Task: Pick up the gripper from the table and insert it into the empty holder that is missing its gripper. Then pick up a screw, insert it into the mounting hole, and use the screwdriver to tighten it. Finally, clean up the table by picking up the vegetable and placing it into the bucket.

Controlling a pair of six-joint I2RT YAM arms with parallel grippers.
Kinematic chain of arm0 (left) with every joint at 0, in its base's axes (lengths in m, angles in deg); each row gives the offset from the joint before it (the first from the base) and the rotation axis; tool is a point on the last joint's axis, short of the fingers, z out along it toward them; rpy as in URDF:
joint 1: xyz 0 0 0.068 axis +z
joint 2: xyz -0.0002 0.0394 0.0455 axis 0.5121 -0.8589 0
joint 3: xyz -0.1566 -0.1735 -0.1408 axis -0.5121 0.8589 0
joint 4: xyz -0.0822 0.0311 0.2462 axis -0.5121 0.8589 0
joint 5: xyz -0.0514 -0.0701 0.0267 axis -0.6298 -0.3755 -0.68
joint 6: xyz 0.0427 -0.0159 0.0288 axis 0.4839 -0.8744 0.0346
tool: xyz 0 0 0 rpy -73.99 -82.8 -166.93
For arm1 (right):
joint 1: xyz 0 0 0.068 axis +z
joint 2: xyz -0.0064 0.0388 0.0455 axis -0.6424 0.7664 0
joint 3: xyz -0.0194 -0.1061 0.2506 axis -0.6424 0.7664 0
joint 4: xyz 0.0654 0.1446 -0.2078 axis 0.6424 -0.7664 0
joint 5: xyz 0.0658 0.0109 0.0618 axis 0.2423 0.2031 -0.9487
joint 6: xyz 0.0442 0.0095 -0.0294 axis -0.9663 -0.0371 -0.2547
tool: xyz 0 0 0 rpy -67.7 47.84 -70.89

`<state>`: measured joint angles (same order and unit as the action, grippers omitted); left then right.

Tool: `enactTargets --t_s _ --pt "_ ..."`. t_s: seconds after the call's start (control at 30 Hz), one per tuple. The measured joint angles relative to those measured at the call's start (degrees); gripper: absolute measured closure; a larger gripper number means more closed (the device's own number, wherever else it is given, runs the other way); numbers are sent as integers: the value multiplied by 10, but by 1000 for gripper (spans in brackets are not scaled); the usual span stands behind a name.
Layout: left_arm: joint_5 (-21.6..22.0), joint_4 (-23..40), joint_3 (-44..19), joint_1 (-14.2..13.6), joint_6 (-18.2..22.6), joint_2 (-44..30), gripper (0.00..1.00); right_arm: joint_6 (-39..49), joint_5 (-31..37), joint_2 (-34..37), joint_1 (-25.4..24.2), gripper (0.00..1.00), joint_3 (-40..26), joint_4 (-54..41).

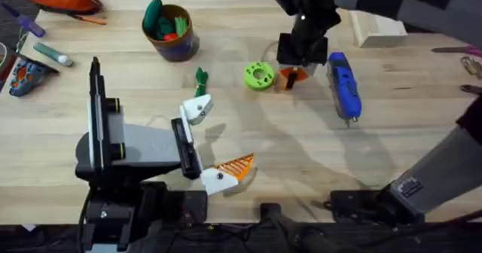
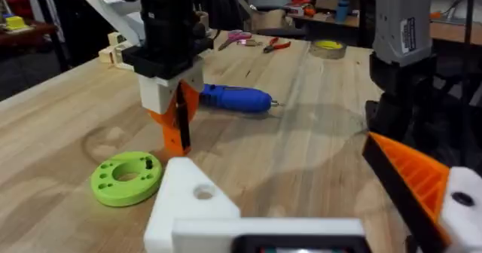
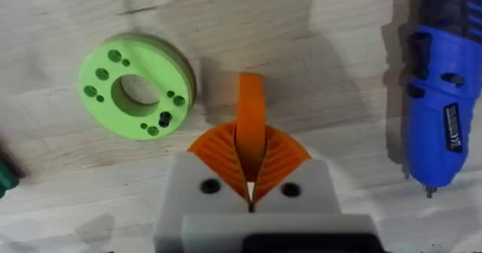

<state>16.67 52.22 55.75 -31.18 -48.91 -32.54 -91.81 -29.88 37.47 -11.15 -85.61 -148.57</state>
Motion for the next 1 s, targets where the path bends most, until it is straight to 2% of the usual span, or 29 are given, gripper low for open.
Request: enactTargets --t_s 0.6,0.8,1.0 --pt "0 0 0 0 0 0 1 2 0 -9 0 986 -1 -9" --pt "0 0 0 0 0 0 1 8 0 -95 14 986 -1 -2" --pt "0 0 0 0 0 0 1 24 -4 -202 37 986 8 53"
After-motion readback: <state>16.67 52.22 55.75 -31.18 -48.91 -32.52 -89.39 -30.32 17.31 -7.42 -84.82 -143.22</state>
